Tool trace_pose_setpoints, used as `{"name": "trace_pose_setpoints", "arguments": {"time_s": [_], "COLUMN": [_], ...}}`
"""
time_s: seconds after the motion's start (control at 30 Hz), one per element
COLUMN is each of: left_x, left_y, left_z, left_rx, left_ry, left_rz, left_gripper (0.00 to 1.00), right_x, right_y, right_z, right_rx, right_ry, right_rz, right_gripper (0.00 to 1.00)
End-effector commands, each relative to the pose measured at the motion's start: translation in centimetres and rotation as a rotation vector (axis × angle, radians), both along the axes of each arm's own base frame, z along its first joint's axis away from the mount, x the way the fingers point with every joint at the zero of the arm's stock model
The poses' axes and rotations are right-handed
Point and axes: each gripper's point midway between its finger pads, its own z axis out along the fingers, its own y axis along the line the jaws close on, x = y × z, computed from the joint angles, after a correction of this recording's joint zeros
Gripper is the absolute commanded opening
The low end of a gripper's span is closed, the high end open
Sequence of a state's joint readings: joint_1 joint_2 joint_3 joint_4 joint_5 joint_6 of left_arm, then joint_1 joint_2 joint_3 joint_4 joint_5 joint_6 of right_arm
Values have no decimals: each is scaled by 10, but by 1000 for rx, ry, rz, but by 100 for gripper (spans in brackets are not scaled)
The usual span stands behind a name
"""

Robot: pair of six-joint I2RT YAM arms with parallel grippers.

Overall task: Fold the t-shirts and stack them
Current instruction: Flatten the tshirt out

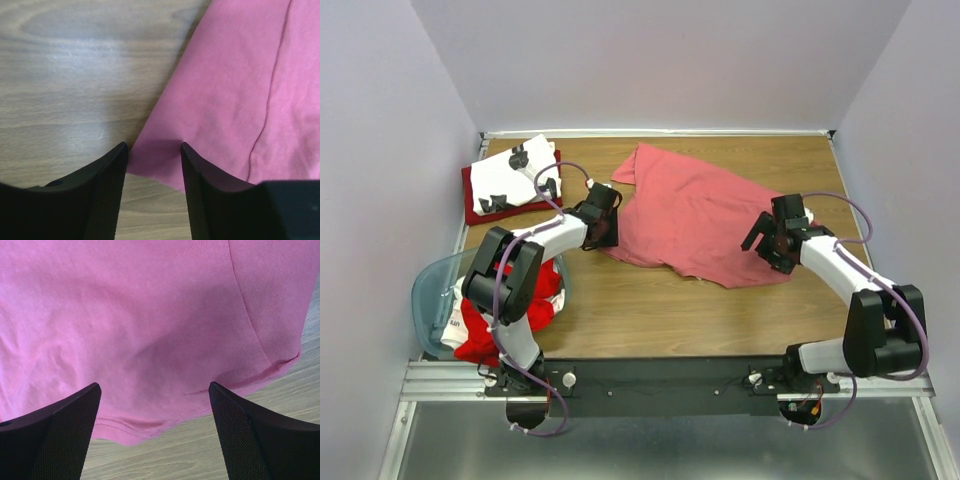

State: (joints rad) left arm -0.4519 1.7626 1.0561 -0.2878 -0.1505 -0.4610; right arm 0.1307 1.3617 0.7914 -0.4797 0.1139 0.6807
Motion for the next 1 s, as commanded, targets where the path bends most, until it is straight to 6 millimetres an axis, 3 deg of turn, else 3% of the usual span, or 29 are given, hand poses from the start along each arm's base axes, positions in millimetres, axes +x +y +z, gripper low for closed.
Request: {"name": "trace_pose_setpoints", "arguments": {"time_s": [0.0, 0.1, 0.2, 0.23, 0.33, 0.5, 0.6, 0.63, 0.67, 0.7, 0.77, 0.83, 0.87, 0.93, 0.97], "left_x": [-8, -14, -18, -19, -26, -39, -54, -57, -60, -69, -80, -88, -96, -111, -117], "left_y": [-9, -14, -19, -20, -25, -50, -80, -90, -101, -124, -152, -180, -207, -242, -252], "left_z": [-12, -18, -23, -24, -25, 0, 23, 30, 38, 50, 68, 88, 108, 142, 147], "left_rx": [-54, -83, -110, -115, -146, -221, -287, -311, -346, -391, -453, -502, -540, -617, -636], "left_ry": [32, 55, 70, 74, 89, 64, 43, 37, 33, 35, 41, 31, 10, -4, 6], "left_rz": [-24, -39, -54, -58, -79, -166, -254, -278, -291, -355, -411, -471, -535, -632, -665], "left_gripper": [53, 43, 26, 16, 0, 0, 0, 0, 0, 0, 0, 0, 0, 0, 0], "right_x": [-8, -11, -10, -9, -4, 22, 41, 61, 68, 87, 108, 132, 156, 173, 187], "right_y": [-8, -12, -16, -18, -22, -34, -46, -51, -53, -56, -55, -48, -45, -33, -31], "right_z": [-14, -24, -32, -34, -43, -47, -54, -46, -54, -54, -50, -41, -25, -18, -3], "right_rx": [-31, -54, -82, -90, -105, -120, -140, -143, -146, -146, -135, -104, -90, -47, -38], "right_ry": [49, 82, 109, 115, 138, 132, 146, 114, 133, 120, 97, 57, 1, -27, -72], "right_rz": [-29, -28, -32, -30, -31, -46, -55, -60, -59, -58, -47, -9, 6, 65, 80], "right_gripper": [95, 96, 97, 97, 97, 98, 98, 98, 97, 98, 98, 97, 97, 97, 96]}}
